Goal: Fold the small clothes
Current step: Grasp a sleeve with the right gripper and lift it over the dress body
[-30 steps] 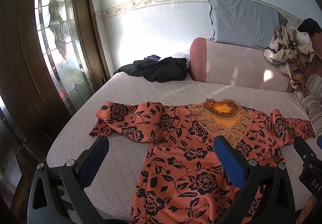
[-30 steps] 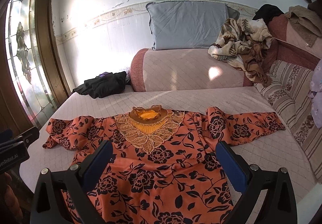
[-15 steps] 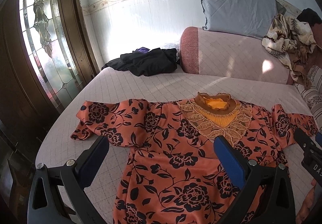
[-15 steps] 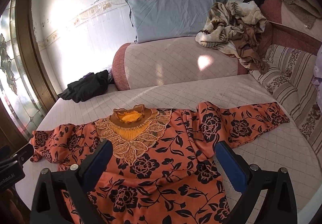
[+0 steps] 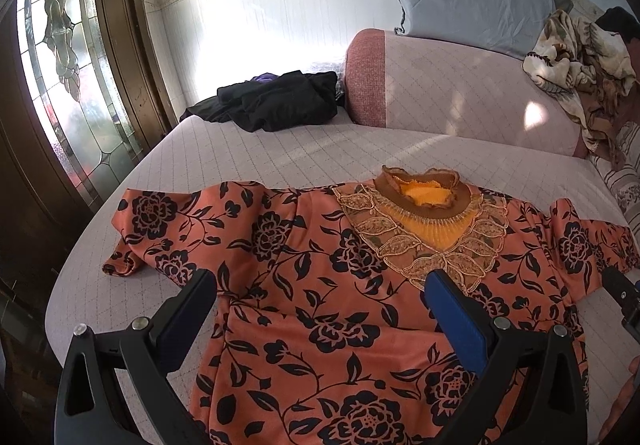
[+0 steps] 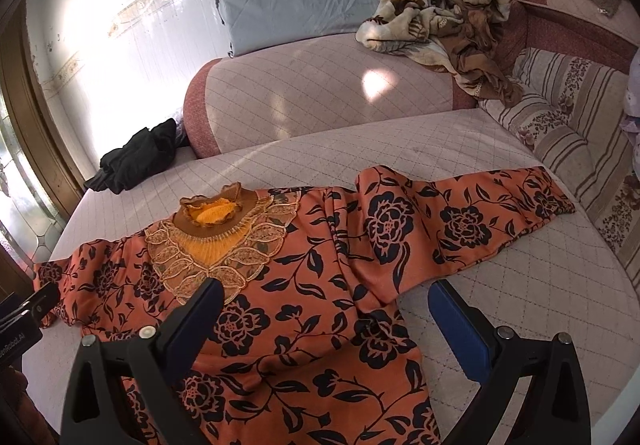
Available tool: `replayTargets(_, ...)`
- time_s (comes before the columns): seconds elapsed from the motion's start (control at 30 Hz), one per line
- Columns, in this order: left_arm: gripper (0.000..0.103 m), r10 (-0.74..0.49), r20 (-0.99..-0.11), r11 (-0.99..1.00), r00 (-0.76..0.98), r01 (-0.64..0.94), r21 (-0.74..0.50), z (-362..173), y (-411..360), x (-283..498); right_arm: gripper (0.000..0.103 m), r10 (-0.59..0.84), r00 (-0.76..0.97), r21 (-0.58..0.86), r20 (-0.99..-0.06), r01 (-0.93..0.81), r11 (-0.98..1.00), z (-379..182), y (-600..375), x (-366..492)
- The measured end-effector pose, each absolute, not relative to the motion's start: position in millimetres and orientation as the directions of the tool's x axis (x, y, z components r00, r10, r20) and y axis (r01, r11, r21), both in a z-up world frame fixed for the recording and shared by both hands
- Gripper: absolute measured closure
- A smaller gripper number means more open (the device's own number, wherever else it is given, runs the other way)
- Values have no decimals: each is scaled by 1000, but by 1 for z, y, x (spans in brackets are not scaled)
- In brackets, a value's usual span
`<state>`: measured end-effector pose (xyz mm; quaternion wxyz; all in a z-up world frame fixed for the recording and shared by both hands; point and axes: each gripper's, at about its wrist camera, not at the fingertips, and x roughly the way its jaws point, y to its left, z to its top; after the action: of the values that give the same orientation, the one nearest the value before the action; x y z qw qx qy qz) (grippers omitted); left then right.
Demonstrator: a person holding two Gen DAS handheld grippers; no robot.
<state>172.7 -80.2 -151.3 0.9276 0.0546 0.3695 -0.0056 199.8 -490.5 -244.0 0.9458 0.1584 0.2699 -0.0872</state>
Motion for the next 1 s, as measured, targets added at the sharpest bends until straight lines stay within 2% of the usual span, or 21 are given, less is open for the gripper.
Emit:
replayTargets(0.1,0,13,-729,994,684,72,85,-177,-80,191,0,-60,837,306,-545,265,914,-250,-519,208)
replayTargets(0.2,0,-6,-808,994,590,95,61,-223,-76,210,0,-27,841,454,-540,318,832,-259,-579,213)
replayTargets(0.3,0,28,-887,992,462,93,80,-268,-72,226,0,53,862,678,-505,358,641,-284,-660,212)
replayTargets(0.37,0,0,-903,995,430,89,42,-279,-67,230,1,79,882,802,-465,382,460,-310,-710,208)
replayTargets(0.43,0,-9,-895,996,445,81,30,-280,-67,229,6,103,902,878,-420,375,295,-337,-749,206)
replayTargets(0.47,0,-6,-894,996,447,83,35,-282,-68,229,17,107,906,896,-409,377,236,-348,-765,207)
replayTargets(0.5,0,-1,-891,996,454,84,41,-284,-69,228,23,96,905,899,-413,389,200,-355,-779,208)
replayTargets(0.57,0,4,-877,996,481,76,47,-286,-71,225,28,46,902,890,-430,415,188,-362,-802,213)
replayTargets(0.67,0,5,-851,998,525,55,40,-287,-69,216,41,26,877,866,-480,469,172,-373,-829,227)
replayTargets(0.8,0,24,-847,998,532,31,48,-291,-72,212,48,-14,849,833,-529,522,181,-382,-850,242)
replayTargets(0.97,0,37,-846,999,532,13,51,-291,-75,211,50,-135,811,767,-570,583,266,-375,-863,261)
replayTargets(1.0,0,35,-848,999,529,13,50,-289,-74,216,57,-154,809,758,-568,587,285,-375,-864,264)
